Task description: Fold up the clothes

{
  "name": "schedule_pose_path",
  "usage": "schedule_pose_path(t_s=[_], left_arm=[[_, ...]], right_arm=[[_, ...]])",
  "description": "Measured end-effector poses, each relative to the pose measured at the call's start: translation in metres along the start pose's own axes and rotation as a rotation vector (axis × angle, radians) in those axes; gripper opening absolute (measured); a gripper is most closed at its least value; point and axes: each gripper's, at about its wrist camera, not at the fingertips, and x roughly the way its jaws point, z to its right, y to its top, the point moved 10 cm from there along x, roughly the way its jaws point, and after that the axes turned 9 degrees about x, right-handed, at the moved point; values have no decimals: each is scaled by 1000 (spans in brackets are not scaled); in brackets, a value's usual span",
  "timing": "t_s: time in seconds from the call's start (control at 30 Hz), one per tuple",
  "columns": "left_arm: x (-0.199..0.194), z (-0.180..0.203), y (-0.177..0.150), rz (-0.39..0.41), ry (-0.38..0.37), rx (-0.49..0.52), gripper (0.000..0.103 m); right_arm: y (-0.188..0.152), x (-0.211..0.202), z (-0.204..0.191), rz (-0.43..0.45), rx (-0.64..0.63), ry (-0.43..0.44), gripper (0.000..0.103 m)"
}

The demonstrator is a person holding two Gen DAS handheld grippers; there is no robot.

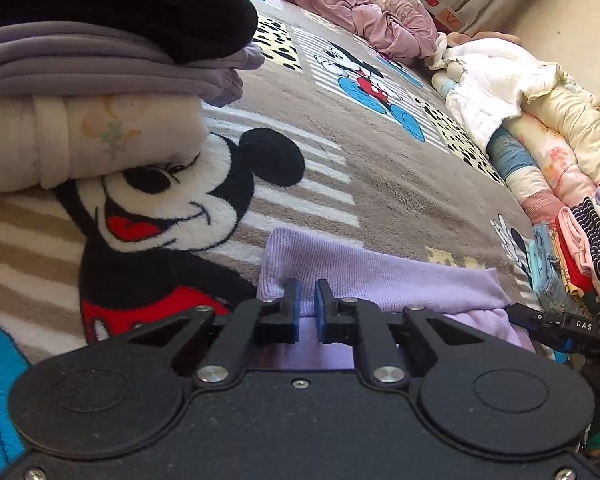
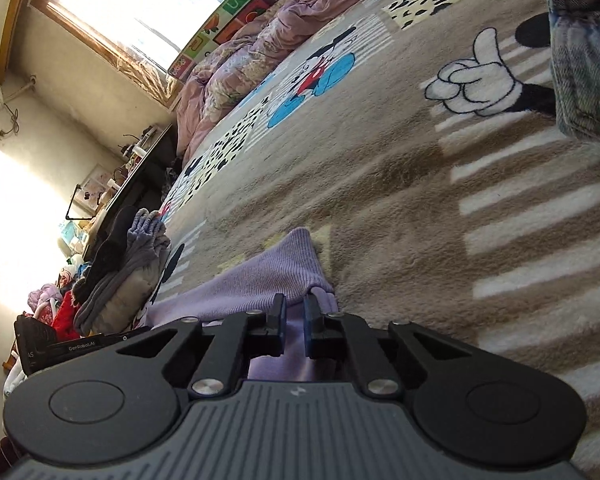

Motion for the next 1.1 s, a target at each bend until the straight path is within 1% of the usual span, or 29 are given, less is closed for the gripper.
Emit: schedule_pose_path(t_s=[0.03,0.1,0.13,0.17,0.27,0.33,0.4,0.5,0.6,0.63,0.67,0.7,0.73,0.77,0.83,0.87,0.9,1.0,1.07,1.1], left_arm=[[-7,4,1,13,-2,0,17],[-21,13,2,40,15,12,59],[-29,18,3,53,24,18,65],[-36,24,2,65,23,24,65],[-58,50,-7,92,-21,45,65],[-71,67,-16,102,-42,58,65],[-83,85,-29,109,-60,70,64],[-97,110,-53,113,-79,88,63],[-102,134,-86,97,-107,114,61],[-102,139,-97,87,-111,114,61],[-100,140,-109,73,-108,110,61],[-99,140,-120,60,-105,99,61],[-98,138,-130,47,-104,82,61],[-97,137,-141,35,-103,64,61],[-103,136,-155,43,-109,40,60],[-109,137,-159,59,-113,37,60],[-115,138,-162,75,-117,33,60],[-129,142,-175,107,-123,26,60],[-134,146,-185,106,-114,41,60],[-133,147,-190,99,-92,59,60]], right_arm=[[0,-1,2,1,14,1,14],[1,-9,-6,15,-6,8,20],[0,-15,-11,22,-20,11,20],[-1,-21,-16,29,-33,15,20],[-9,-37,-33,26,-72,41,20],[-21,-49,-44,12,-122,45,20],[-37,-59,-52,-7,-181,32,20],[-58,-73,-61,-30,-271,-1,20],[-82,-84,-64,-58,-311,8,20],[-90,-85,-57,-66,-322,-26,20],[-98,-85,-47,-71,-334,-74,20],[-104,-87,-37,-74,-320,-93,20],[-108,-90,-27,-75,-294,-98,17],[-113,-92,-16,-77,-269,-103,17],[-113,-104,-14,-50,-248,-97,17],[-113,-111,-14,-34,-241,-93,20],[-112,-117,-15,-17,-233,-89,20],[-120,-128,-24,-9,-215,-25,20],[-133,-127,-27,-24,-284,-87,19],[-139,-125,-24,-29,-317,-148,19]])
